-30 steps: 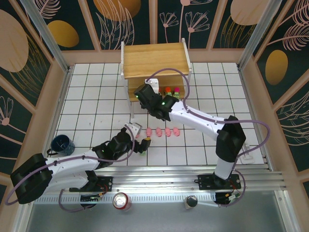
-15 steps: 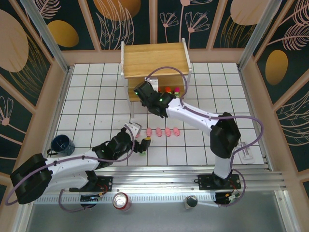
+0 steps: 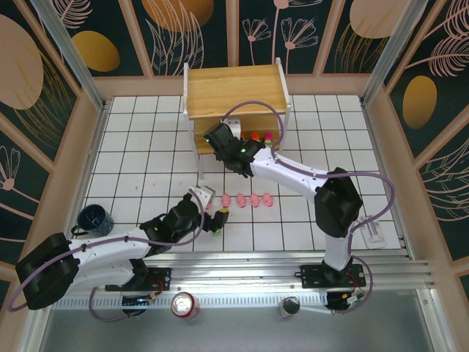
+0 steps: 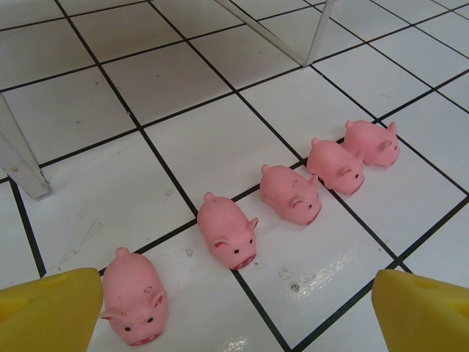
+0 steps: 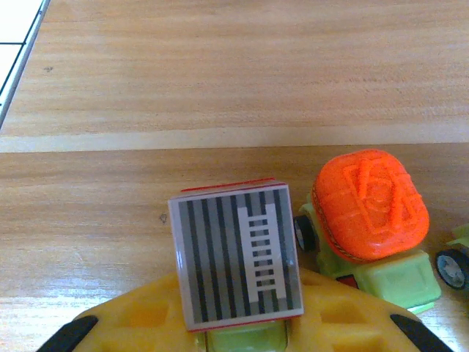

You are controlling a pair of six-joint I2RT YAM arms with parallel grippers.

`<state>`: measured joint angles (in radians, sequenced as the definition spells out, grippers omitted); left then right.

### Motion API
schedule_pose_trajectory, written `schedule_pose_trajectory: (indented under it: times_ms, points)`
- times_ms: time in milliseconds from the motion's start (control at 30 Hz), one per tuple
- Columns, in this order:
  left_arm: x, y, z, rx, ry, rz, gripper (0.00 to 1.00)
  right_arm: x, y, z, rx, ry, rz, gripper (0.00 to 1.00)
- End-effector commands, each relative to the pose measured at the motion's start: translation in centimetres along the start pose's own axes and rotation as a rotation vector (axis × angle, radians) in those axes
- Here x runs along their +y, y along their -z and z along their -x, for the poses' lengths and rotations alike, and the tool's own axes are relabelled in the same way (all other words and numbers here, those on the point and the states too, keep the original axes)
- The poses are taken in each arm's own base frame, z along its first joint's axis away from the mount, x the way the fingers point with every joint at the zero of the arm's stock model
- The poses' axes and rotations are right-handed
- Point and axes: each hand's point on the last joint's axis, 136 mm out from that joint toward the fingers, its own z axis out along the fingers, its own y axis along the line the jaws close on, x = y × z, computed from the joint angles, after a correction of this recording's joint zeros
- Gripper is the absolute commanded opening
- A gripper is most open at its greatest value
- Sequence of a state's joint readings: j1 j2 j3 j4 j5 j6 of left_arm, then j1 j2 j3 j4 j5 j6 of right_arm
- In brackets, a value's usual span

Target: Place and organize the plastic toys onto the shelf

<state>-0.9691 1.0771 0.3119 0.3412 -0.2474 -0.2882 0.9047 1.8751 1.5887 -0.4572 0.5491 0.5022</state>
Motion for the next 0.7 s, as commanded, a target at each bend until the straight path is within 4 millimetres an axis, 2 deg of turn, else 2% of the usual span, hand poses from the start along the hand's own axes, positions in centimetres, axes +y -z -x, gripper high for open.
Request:
schedule_pose_trajectory:
  times_ms: [0, 333, 667]
  points:
    - [0.1, 0.0, 0.2, -0.021, -0.010, 0.007, 0.94, 0.3, -0.3, 1.1, -0.031, -0.013, 0.001, 0.30]
    - [0.1, 0.0, 0.1, -0.018, -0.011, 0.009, 0.94, 0.5, -0.4, 0.7, -0.021, -0.010, 0.015, 0.38]
    - [0.1, 0.0, 0.2, -0.019, -0.012, 0.010, 0.94, 0.8, 1.1, 1.4, -0.051, -0.018, 0.036, 0.40]
